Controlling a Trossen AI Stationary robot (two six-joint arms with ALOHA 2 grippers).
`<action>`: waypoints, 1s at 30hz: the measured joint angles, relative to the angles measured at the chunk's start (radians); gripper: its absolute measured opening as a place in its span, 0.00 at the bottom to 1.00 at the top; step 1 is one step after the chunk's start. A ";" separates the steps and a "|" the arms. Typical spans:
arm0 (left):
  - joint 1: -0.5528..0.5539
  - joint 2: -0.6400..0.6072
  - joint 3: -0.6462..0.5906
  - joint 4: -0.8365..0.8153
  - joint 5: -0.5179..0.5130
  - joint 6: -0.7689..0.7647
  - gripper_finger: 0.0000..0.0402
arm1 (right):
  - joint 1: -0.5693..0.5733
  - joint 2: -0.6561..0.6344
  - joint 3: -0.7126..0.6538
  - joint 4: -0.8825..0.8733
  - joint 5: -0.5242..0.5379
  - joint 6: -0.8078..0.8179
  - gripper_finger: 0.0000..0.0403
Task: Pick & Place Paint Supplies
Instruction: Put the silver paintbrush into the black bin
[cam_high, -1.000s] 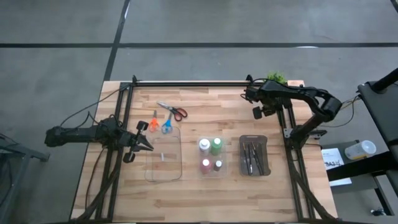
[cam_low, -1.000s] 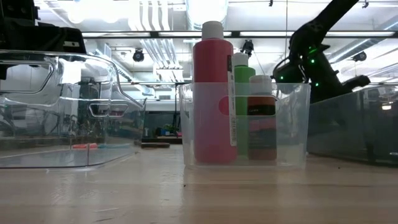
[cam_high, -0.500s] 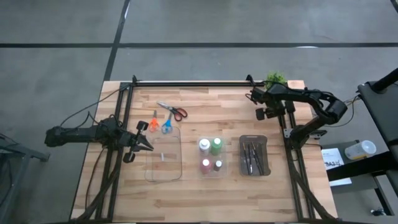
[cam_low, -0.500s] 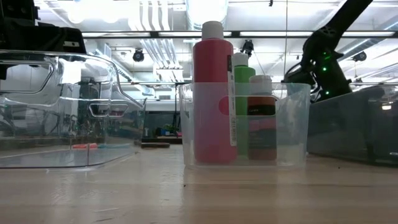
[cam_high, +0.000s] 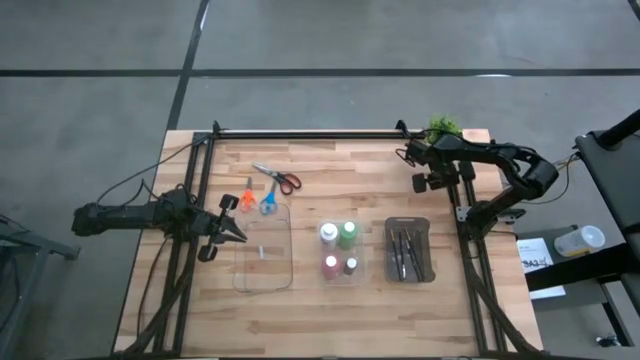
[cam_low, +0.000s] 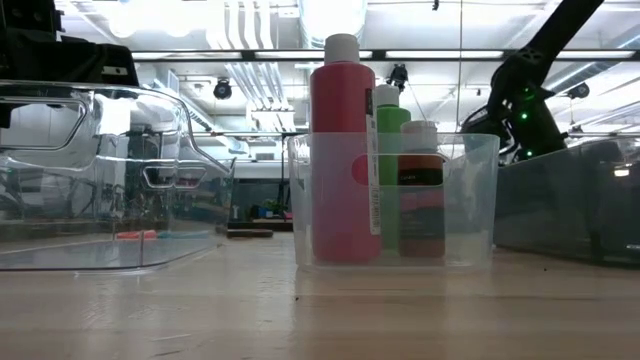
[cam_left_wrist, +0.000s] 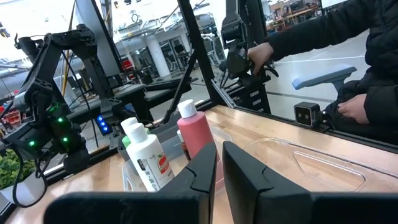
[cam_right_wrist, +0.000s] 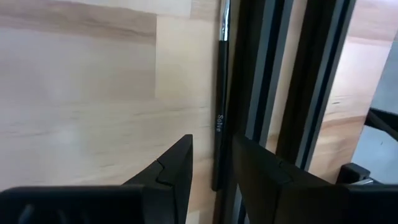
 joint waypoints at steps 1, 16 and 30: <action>0.000 0.000 0.000 0.000 0.000 0.000 0.09 | -0.005 0.000 -0.007 0.006 0.000 0.000 0.27; 0.000 0.000 0.000 0.000 0.000 0.000 0.09 | -0.049 -0.002 -0.081 0.103 -0.036 -0.047 0.27; 0.000 0.000 0.000 0.000 0.000 0.000 0.09 | -0.052 -0.002 -0.052 0.107 -0.114 -0.071 0.27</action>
